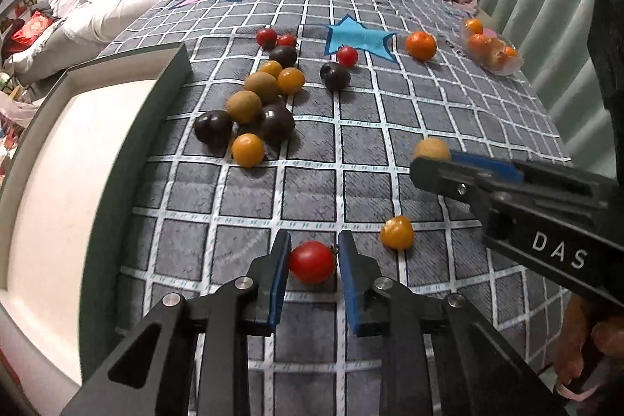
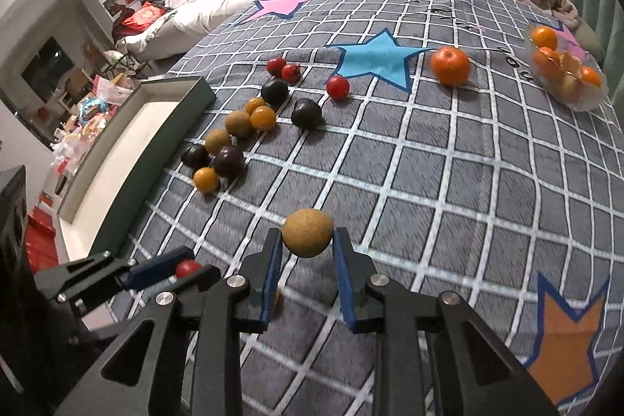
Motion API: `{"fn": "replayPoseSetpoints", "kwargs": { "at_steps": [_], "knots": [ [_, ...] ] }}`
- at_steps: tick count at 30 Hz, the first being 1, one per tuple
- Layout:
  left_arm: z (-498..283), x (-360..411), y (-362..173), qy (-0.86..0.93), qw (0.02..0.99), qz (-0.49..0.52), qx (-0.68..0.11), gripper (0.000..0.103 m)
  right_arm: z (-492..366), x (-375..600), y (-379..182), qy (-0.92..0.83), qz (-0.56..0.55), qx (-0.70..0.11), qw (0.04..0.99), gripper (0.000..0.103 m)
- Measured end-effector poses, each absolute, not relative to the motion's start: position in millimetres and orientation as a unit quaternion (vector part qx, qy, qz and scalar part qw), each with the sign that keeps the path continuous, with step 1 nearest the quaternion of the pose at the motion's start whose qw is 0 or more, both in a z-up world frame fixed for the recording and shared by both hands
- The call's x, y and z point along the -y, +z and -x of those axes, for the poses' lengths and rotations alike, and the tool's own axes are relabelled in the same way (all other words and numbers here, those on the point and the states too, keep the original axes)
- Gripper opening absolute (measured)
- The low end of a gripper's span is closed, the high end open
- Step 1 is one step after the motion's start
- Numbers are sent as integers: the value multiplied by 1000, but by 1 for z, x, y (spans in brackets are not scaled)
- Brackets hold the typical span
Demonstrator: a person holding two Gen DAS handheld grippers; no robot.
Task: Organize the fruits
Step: 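Carry both fruits over the white tray and open both tools to drop them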
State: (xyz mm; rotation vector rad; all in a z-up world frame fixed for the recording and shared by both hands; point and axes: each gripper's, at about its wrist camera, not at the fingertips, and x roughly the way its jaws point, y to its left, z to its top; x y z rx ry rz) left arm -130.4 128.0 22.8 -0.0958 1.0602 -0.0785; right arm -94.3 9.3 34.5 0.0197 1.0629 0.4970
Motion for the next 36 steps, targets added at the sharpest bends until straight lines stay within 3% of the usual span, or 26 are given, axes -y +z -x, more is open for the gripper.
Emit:
{"fn": "replayPoseSetpoints", "kwargs": {
  "at_steps": [20,36],
  "knots": [
    [171,-259,68,26,883,73,-463,26,134,-103,84,291,38,-476,829,29],
    [167,-361,21,110,849,57,-513,26,147,-245,49,360,110,-505,777,29]
  ]
}}
